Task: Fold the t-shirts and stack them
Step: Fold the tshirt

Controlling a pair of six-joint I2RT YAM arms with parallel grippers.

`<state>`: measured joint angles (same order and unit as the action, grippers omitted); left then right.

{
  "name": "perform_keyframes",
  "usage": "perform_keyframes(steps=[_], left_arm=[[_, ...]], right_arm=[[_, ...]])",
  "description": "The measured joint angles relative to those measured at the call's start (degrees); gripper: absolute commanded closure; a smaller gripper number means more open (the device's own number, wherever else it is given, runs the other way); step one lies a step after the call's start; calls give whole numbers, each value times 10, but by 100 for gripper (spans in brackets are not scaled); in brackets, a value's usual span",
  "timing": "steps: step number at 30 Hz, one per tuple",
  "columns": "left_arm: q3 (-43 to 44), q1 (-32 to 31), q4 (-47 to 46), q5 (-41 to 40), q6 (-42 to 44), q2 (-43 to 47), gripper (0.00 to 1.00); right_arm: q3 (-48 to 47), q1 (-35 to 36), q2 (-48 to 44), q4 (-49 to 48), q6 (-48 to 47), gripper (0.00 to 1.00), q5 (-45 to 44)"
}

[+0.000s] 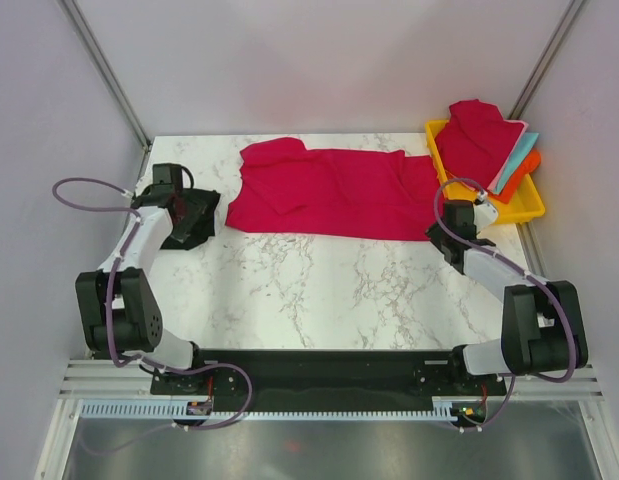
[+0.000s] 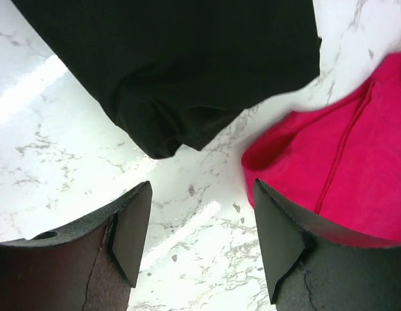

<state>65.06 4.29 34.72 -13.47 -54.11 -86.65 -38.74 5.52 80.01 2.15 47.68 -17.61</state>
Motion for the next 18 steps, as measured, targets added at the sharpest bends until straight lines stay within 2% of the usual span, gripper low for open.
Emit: perform_keyframes(steps=[3,4,5,9,13,18], left_arm=[[-21,-30,-16,0,-5,1,30],[-32,-47,-22,1,-7,1,36],[-45,-66,-32,3,-7,1,37],[-101,-127,-97,24,-7,2,38],[-147,-137,-154,46,-7,0,38],[-152,-135,-201,45,-7,-30,37]], right_arm=[[4,-18,0,-2,10,51,-4],[8,-23,0,-4,13,52,-4],[12,-26,0,-6,16,56,-2],[35,-45,6,-33,31,60,27],[50,-53,7,-48,38,61,47],[55,-53,-1,-59,41,59,65]])
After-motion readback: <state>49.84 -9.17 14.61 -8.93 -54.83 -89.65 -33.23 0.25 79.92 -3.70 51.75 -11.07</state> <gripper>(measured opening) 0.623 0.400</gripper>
